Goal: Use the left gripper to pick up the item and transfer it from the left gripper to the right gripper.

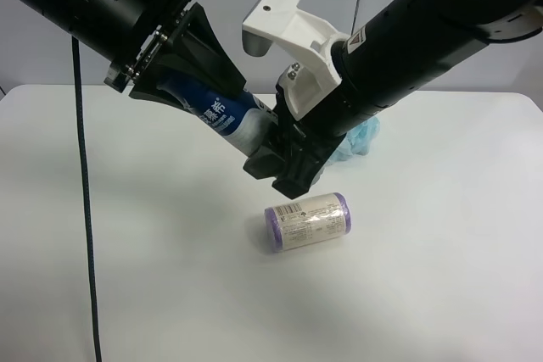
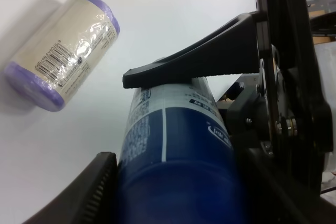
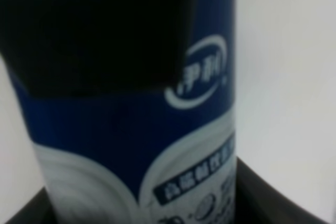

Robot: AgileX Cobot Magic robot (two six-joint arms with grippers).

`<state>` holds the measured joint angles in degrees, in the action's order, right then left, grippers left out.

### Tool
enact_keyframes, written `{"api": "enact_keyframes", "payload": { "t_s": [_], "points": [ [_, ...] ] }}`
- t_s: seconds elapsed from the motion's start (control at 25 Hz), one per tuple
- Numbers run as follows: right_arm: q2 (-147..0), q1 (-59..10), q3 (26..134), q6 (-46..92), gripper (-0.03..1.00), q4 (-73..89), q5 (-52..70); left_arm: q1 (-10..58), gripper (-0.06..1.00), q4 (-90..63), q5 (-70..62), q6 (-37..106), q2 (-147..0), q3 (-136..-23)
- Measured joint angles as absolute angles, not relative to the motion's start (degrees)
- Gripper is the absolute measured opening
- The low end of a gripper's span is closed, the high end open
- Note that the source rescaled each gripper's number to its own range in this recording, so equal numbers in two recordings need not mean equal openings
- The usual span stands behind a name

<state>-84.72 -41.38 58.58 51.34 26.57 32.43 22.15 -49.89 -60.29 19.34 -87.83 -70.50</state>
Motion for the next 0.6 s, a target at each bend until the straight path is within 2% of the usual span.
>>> {"api": "enact_keyframes", "payload": {
  "t_s": [0.52, 0.56, 0.6],
  "points": [
    [-84.7, -41.4, 58.6, 51.7, 0.01, 26.2, 32.3, 22.2, 0.01, -49.9, -60.4, 20.3, -87.8, -70.5],
    [-84.7, -41.4, 58.6, 51.7, 0.00, 26.3, 32.5, 22.2, 0.12, -50.1, -60.7, 20.8, -87.8, -70.5],
    [-84.8, -41.4, 58.6, 51.7, 0.00, 26.1, 33.0, 22.2, 0.36, -50.3, -61.2, 21.1, -87.8, -70.6]
  ]
}}
